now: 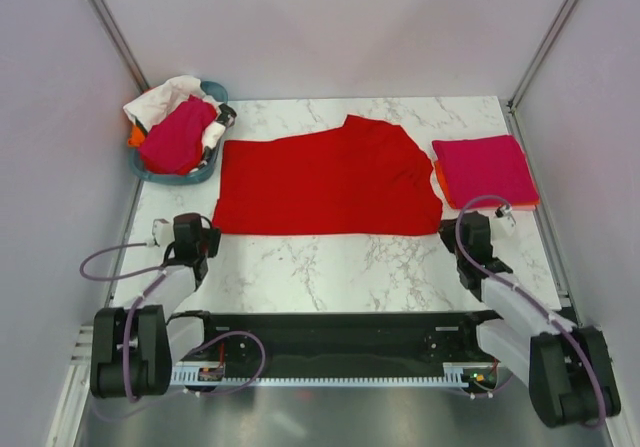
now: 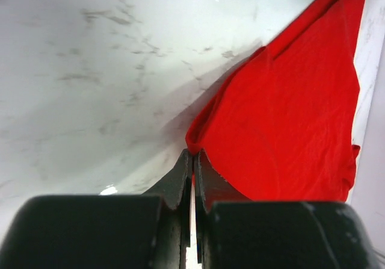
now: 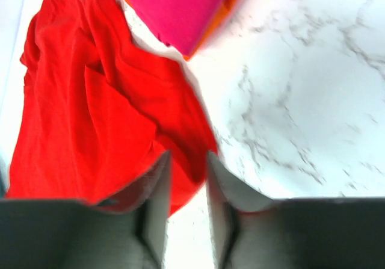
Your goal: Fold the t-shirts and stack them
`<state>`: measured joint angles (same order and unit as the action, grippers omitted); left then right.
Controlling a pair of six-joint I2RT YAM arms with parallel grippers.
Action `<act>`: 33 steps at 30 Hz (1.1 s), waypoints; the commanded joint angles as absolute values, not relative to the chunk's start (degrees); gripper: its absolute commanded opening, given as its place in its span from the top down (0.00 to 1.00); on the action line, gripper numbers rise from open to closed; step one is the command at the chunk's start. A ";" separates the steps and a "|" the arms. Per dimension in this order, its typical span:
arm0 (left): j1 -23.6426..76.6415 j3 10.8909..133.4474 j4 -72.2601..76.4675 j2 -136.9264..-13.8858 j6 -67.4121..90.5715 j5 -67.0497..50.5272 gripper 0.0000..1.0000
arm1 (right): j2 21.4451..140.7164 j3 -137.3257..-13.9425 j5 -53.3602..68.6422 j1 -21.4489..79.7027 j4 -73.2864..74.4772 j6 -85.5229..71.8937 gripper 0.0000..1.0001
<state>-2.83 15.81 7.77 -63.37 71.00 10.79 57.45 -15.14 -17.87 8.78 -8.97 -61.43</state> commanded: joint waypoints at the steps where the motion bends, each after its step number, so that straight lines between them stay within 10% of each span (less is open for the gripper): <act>1: -6.40 12.67 4.40 -57.67 67.16 10.64 0.98 | 49.15 -13.01 -18.19 8.88 -1.42 -58.90 0.57; 6: -9.05 10.20 0.26 -50.02 64.95 9.58 0.98 | 39.03 -14.50 -16.62 8.96 3.26 -51.87 0.48; 25: -11.78 18.46 -2.46 -58.18 57.04 6.24 0.97 | 66.61 -27.86 6.15 10.02 0.44 -39.46 0.96; 33: -11.78 18.81 -2.46 -58.80 56.95 6.42 0.98 | 75.23 -28.39 0.54 10.11 1.05 -39.64 1.00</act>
